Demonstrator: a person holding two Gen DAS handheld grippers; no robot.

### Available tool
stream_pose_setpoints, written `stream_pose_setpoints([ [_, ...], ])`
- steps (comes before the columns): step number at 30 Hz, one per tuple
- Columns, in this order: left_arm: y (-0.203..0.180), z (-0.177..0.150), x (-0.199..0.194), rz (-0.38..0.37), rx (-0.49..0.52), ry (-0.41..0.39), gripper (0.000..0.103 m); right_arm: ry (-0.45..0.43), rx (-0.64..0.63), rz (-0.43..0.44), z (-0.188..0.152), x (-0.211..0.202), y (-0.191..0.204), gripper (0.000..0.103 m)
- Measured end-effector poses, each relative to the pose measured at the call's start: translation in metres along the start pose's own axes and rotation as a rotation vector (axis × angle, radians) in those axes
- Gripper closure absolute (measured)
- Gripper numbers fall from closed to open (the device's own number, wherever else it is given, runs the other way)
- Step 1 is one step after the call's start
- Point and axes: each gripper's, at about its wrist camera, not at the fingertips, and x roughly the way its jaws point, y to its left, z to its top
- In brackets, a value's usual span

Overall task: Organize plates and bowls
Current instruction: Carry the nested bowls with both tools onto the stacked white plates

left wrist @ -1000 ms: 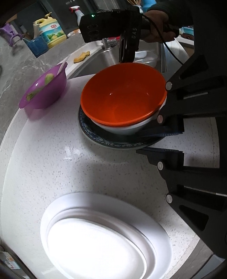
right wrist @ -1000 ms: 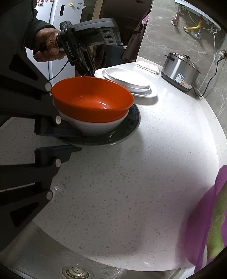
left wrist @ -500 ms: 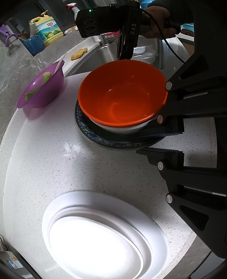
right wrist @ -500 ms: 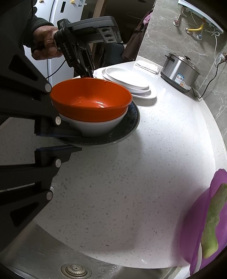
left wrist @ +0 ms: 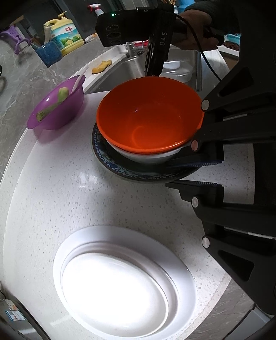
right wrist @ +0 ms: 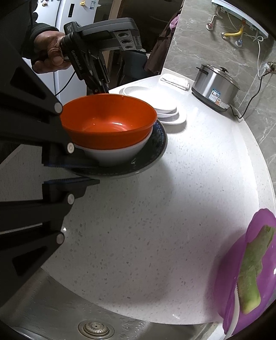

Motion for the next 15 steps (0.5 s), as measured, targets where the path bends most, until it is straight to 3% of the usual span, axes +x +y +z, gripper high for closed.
stream_pose_setpoints([
  [15, 0.037, 0.007, -0.058, 0.013, -0.048, -0.05, 0.094, 0.005, -0.052, 0.019, 0.023, 0.006, 0.051, 0.092],
])
